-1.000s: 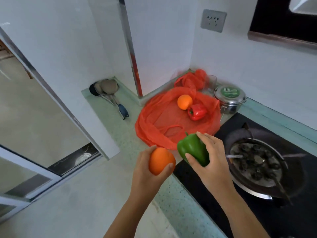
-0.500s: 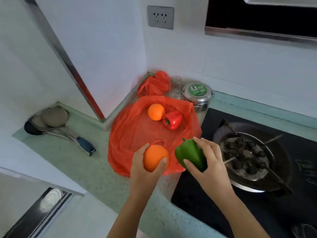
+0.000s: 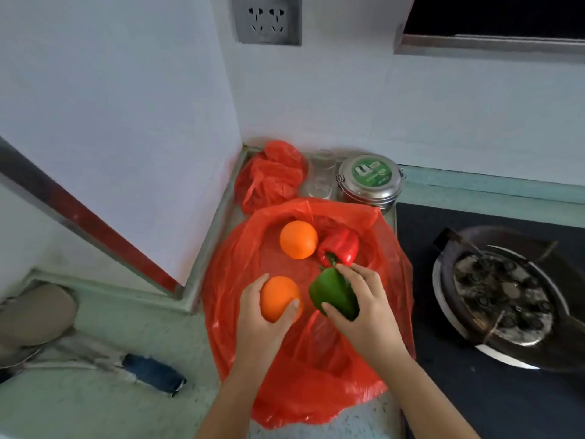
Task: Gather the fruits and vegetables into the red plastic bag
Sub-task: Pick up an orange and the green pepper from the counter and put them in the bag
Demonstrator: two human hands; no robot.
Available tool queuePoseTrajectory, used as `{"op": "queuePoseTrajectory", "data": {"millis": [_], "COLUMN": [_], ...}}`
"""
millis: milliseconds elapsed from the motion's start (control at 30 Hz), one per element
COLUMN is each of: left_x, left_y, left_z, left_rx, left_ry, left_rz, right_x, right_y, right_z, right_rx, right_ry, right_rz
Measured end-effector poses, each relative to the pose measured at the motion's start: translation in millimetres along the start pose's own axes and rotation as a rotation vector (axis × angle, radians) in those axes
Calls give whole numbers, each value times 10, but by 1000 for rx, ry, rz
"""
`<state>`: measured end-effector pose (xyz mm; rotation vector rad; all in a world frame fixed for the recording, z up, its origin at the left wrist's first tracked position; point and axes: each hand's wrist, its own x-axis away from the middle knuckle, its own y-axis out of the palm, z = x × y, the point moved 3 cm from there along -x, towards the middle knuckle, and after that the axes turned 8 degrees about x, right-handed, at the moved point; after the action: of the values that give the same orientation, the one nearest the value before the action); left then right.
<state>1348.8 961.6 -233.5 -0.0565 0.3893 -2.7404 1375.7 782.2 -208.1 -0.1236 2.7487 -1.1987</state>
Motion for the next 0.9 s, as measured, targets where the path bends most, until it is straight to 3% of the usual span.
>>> {"op": "queuePoseTrajectory", "data": {"millis": [467,900], "left_x": [-472,-659], "left_y": [9,100], "left_z": [-334,-388], "left_rx": [-3,43], "left_ry": [10,84], "left_rz": [-170,-213], "right_x": [-125,-229], "right_y": [547,711], "right_z": [26,69], "right_rx": [157,204], "right_ry": [173,172], "right_rz": [134,183]}}
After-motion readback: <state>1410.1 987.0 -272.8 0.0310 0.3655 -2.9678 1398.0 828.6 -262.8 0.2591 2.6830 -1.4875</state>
